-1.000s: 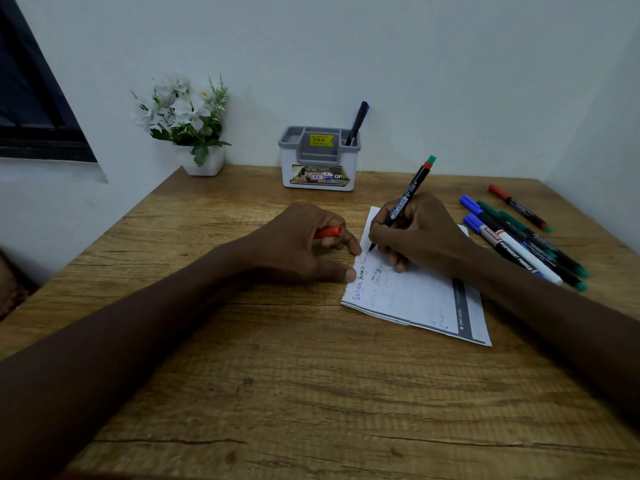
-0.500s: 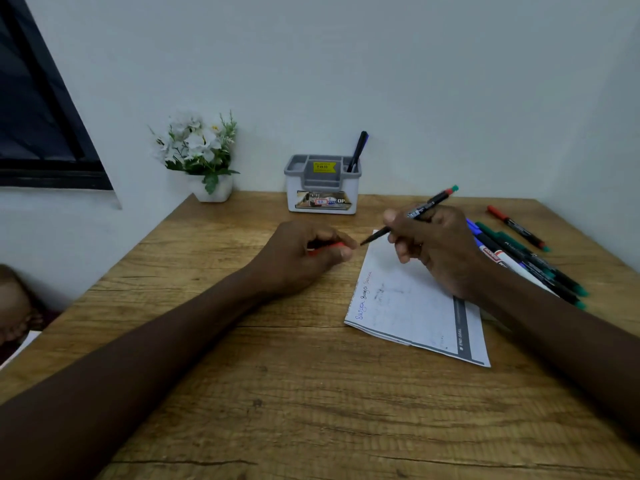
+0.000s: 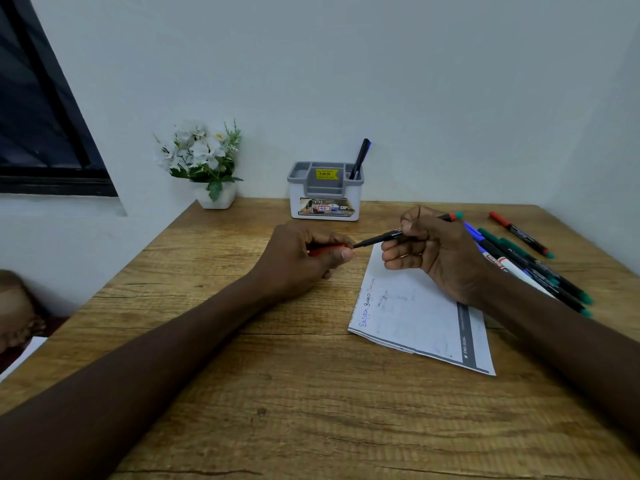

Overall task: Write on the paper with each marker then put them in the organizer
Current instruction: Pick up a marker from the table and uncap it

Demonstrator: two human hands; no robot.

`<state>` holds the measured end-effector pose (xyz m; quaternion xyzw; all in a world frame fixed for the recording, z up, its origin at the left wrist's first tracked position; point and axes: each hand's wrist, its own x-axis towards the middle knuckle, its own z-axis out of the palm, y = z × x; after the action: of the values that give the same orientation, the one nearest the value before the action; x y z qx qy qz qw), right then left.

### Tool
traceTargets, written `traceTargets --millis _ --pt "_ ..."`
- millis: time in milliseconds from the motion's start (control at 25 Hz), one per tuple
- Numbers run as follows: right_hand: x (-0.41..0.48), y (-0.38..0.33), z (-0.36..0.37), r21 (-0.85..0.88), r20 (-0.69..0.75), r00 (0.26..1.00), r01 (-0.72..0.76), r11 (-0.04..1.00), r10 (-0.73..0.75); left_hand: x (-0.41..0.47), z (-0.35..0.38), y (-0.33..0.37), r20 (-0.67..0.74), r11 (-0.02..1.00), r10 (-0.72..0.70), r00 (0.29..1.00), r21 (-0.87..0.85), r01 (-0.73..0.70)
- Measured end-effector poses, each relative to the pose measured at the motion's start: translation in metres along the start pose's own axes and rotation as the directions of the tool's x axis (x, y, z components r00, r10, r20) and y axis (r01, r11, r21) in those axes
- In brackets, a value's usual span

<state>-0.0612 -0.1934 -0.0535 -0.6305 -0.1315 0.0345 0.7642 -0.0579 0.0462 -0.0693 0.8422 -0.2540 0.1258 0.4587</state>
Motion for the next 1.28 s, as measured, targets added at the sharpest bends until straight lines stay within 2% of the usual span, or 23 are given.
traceTargets --millis 120,240,400,520,560,600,680,720,760,800,840,920,1000,1120,1200,1280 --pt "-0.003 0.002 -0.003 -0.136 0.065 0.998 0.031 0.990 -0.022 -0.002 0.001 0.002 0.011 0.998 0.041 0.999 0.038 -0.042" --pt "-0.004 0.007 0.000 -0.344 0.158 0.986 0.097 0.934 -0.045 -0.002 0.000 0.005 -0.013 1.000 -0.010 1.000 -0.025 0.010" --pt "0.000 0.009 0.006 -0.442 0.238 0.960 0.243 0.863 -0.149 -0.002 0.000 0.010 -0.104 0.994 -0.046 0.993 -0.108 0.034" --pt "-0.002 0.006 0.006 -0.497 0.262 0.956 0.252 0.830 -0.134 -0.003 0.005 0.013 -0.110 0.994 -0.019 0.994 -0.107 0.007" --pt "-0.001 0.003 0.006 -0.549 0.286 0.947 0.286 0.785 -0.145 -0.002 0.005 0.012 -0.124 0.991 -0.019 0.992 -0.132 0.003" --pt "0.001 0.001 0.006 -0.627 0.328 0.926 0.361 0.691 -0.187 -0.001 0.005 0.012 -0.145 0.988 -0.012 0.989 -0.152 -0.011" --pt "0.010 -0.002 0.007 -0.767 0.441 0.859 0.511 0.387 -0.260 0.001 0.003 0.011 -0.183 0.984 0.006 0.983 -0.172 -0.038" --pt "0.015 -0.003 0.007 -0.810 0.474 0.843 0.530 0.249 -0.254 0.001 0.001 0.010 -0.187 0.980 -0.011 0.982 -0.199 -0.027" --pt "0.018 -0.004 0.005 -0.837 0.481 0.843 0.524 0.159 -0.241 0.001 -0.001 0.009 -0.187 0.972 -0.043 0.982 -0.235 -0.002" --pt "0.022 -0.005 0.002 -0.852 0.471 0.849 0.509 0.128 -0.241 0.001 -0.002 0.007 -0.191 0.969 -0.071 0.979 -0.246 0.023" --pt "0.024 -0.006 -0.002 -0.859 0.445 0.859 0.489 0.150 -0.253 0.002 -0.003 0.006 -0.203 0.974 -0.084 0.976 -0.221 0.038" --pt "0.030 -0.013 -0.009 -0.861 0.330 0.897 0.414 0.296 -0.294 0.002 -0.002 0.002 -0.185 0.994 -0.061 0.981 -0.099 0.043" --pt "0.037 -0.023 -0.014 -0.834 0.185 0.911 0.344 0.432 -0.368 0.001 0.003 0.003 -0.032 0.999 -0.006 0.999 0.041 0.007" --pt "0.058 -0.038 -0.013 -0.780 0.035 0.843 0.359 0.513 -0.537 -0.002 0.011 0.003 0.293 0.965 0.010 0.956 0.247 -0.086" --pt "0.081 -0.045 -0.006 -0.735 -0.018 0.772 0.420 0.532 -0.635 -0.002 0.012 0.001 0.370 0.957 0.034 0.929 0.255 -0.136" --pt "0.109 -0.048 0.007 -0.701 -0.045 0.732 0.462 0.544 -0.680 -0.002 0.010 -0.001 0.375 0.964 0.037 0.926 0.230 -0.132"
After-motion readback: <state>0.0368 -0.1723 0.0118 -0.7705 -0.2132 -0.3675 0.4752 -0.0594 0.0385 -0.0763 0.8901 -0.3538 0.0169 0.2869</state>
